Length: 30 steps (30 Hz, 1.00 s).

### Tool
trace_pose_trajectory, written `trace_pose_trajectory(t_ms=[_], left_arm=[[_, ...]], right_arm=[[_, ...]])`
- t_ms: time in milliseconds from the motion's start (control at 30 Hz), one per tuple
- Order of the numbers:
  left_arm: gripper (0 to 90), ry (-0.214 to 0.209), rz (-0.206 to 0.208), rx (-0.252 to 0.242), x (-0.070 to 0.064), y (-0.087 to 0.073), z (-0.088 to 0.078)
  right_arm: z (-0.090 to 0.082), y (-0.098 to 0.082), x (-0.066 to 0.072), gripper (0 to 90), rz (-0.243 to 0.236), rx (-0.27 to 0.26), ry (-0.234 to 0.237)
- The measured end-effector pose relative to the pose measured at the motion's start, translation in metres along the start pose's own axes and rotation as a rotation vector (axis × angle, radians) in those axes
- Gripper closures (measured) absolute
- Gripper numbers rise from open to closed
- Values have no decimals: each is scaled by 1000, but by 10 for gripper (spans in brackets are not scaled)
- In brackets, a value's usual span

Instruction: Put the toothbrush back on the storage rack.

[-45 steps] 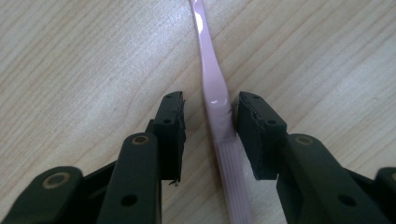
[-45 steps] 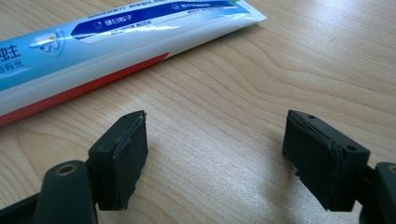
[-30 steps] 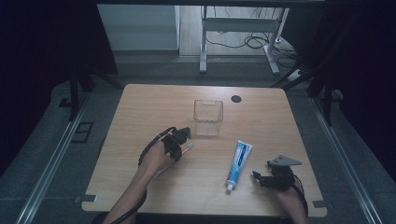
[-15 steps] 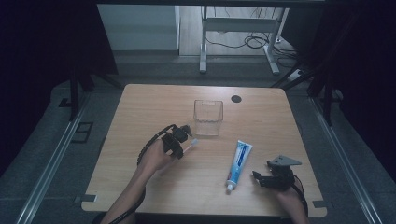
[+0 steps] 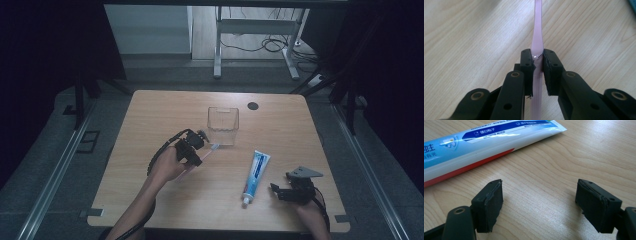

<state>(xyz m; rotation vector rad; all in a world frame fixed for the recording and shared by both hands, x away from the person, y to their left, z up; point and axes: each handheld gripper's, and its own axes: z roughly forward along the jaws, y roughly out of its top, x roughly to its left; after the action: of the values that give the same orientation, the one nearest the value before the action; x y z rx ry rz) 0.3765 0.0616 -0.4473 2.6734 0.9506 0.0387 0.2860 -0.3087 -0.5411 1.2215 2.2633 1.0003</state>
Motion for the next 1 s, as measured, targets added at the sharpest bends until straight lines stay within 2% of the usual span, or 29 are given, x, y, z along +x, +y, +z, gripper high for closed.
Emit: trace_pose_trajectory(t_ms=[67, 300, 467, 867, 1000], left_arm=[[793, -2, 8, -5, -1, 1, -2], [793, -6, 26, -69, -5, 6, -19], [793, 2, 23, -137, -8, 9, -33], [793, 30, 20, -245, 1, 21, -51], [793, 44, 19, -266, 2, 28, -55]], right_arm=[[0, 0, 0, 224, 0, 0, 0], [0, 0, 0, 224, 2, 2, 0], [0, 0, 0, 224, 1, 1, 0], [0, 0, 0, 224, -1, 0, -1], [0, 0, 0, 224, 0, 0, 0]])
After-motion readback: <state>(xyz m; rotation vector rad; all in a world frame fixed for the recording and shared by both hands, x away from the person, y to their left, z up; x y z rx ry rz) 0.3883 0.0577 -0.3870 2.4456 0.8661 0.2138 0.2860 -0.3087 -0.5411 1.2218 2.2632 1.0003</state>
